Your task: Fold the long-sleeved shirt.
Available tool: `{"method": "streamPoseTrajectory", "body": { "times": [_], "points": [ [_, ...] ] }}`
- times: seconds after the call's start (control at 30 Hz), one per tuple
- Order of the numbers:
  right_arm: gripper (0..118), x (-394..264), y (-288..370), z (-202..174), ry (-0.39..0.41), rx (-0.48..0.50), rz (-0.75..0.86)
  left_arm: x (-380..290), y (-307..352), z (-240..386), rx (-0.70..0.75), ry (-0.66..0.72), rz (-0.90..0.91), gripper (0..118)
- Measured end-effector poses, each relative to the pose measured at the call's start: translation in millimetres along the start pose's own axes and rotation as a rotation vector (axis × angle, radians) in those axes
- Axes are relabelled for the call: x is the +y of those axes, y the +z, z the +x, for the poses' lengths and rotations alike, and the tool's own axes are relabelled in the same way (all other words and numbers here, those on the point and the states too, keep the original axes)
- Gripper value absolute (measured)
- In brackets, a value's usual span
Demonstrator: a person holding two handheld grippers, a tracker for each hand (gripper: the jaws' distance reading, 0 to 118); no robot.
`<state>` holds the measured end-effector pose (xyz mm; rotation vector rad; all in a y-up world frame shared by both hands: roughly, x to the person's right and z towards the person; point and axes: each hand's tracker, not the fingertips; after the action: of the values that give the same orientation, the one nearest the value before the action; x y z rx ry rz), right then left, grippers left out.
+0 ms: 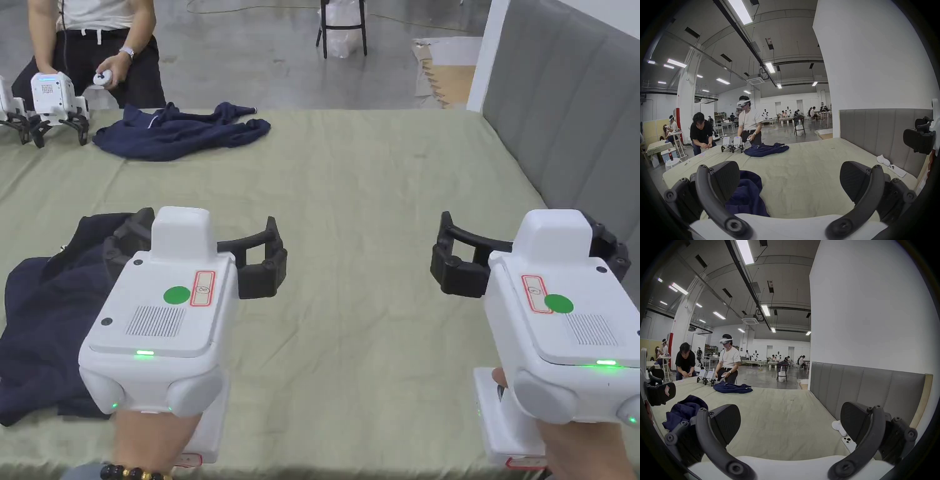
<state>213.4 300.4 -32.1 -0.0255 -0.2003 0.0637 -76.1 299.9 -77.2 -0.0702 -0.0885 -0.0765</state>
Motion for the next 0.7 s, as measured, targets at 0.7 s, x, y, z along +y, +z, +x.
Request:
{"method": "streamPoseTrajectory", "body": {
  "times": [0.7],
  "points": [
    [118,0.9,0.6,1.4,-0.023,0.001,-0.019,-0.9,1.1,0.7,-0.011,0.008,0.003,111]
  ]
}}
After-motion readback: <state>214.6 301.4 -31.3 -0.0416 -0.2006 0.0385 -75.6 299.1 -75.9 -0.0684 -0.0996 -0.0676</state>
